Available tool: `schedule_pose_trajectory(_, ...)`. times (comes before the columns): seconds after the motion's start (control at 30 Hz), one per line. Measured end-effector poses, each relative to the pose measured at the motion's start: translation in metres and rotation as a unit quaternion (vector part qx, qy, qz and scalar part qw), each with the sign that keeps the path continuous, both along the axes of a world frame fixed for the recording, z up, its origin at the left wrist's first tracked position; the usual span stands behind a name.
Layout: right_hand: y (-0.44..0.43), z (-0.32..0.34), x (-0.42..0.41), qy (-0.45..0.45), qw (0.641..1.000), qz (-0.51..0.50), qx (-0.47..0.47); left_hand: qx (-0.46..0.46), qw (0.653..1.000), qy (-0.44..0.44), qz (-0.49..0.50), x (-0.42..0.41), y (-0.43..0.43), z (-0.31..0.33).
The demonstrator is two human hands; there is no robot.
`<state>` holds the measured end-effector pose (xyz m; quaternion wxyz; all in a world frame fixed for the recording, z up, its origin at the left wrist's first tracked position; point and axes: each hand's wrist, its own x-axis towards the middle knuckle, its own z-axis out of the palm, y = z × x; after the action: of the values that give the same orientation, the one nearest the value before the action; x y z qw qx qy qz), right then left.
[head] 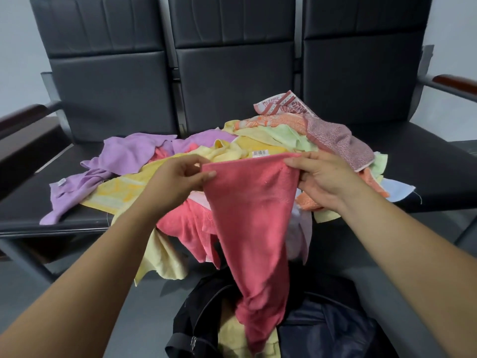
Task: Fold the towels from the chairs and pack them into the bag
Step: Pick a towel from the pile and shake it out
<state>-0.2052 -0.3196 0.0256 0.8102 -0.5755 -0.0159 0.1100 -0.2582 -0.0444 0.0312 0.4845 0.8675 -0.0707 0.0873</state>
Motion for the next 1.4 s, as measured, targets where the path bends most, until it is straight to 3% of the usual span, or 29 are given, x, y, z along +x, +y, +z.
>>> schedule_pose_trajectory(0.17,-0.004,0.009,0.008,-0.017,0.999,-0.029,-0.036,-0.036,0.997,-0.028,0.065,0.015,-0.010,0.013)
schedule_pose_trajectory(0.27,-0.001,0.037,0.014,-0.110,0.967,-0.097,-0.210,-0.034,0.997,-0.044,0.055,0.029,-0.016,0.038)
schedule_pose_trajectory(0.33,-0.001,0.071,0.013,-0.194,0.930,-0.138,-0.278,-0.111,0.992,-0.061,-0.018,0.033,-0.018,0.065)
schedule_pose_trajectory(0.4,-0.006,0.105,0.008,-0.236,0.951,-0.074,-0.184,-0.239,0.959,-0.051,-0.144,0.030,-0.013,0.092)
schedule_pose_trajectory(0.47,-0.014,0.127,0.002,-0.209,0.974,0.080,-0.030,-0.323,0.915,-0.009,-0.241,0.025,-0.005,0.107)
schedule_pose_trajectory(0.5,-0.016,0.130,0.001,-0.179,0.974,0.138,0.001,-0.317,0.916,0.009,-0.247,0.024,-0.003,0.109)
schedule_pose_trajectory(0.53,-0.016,0.127,0.004,-0.156,0.974,0.163,-0.027,-0.264,0.941,0.011,-0.211,0.026,-0.002,0.108)
schedule_pose_trajectory(0.57,-0.014,0.119,0.009,-0.142,0.973,0.153,-0.104,-0.179,0.973,-0.001,-0.143,0.029,-0.002,0.105)
schedule_pose_trajectory(0.63,-0.011,0.108,0.017,-0.142,0.963,0.032,-0.226,-0.093,0.995,-0.029,-0.009,0.032,-0.002,0.102)
schedule_pose_trajectory(0.73,-0.009,0.104,0.022,-0.152,0.982,-0.017,-0.113,-0.104,0.992,-0.056,0.033,0.026,-0.004,0.105)
schedule_pose_trajectory(0.9,0.004,0.105,0.007,-0.215,0.970,0.089,-0.070,-0.140,0.986,-0.091,-0.018,0.013,-0.024,0.117)
schedule_pose_trajectory(1.03,0.025,0.098,-0.008,-0.195,0.956,0.172,-0.132,-0.145,0.985,-0.074,-0.051,0.012,-0.040,0.116)
schedule_pose_trajectory(1.13,0.036,0.093,-0.012,-0.189,0.954,0.163,-0.165,-0.144,0.986,-0.070,-0.035,0.016,-0.042,0.104)
schedule_pose_trajectory(1.27,0.036,0.097,-0.009,-0.165,0.977,0.122,-0.063,-0.306,0.947,-0.007,-0.097,0.016,-0.038,0.074)
schedule_pose_trajectory(1.3,0.034,0.100,-0.007,-0.159,0.979,0.118,-0.038,-0.304,0.945,0.018,-0.123,0.013,-0.038,0.064)
schedule_pose_trajectory(1.4,0.030,0.106,-0.002,-0.157,0.980,0.124,-0.016,-0.139,0.976,0.065,-0.156,0.000,-0.037,0.030)
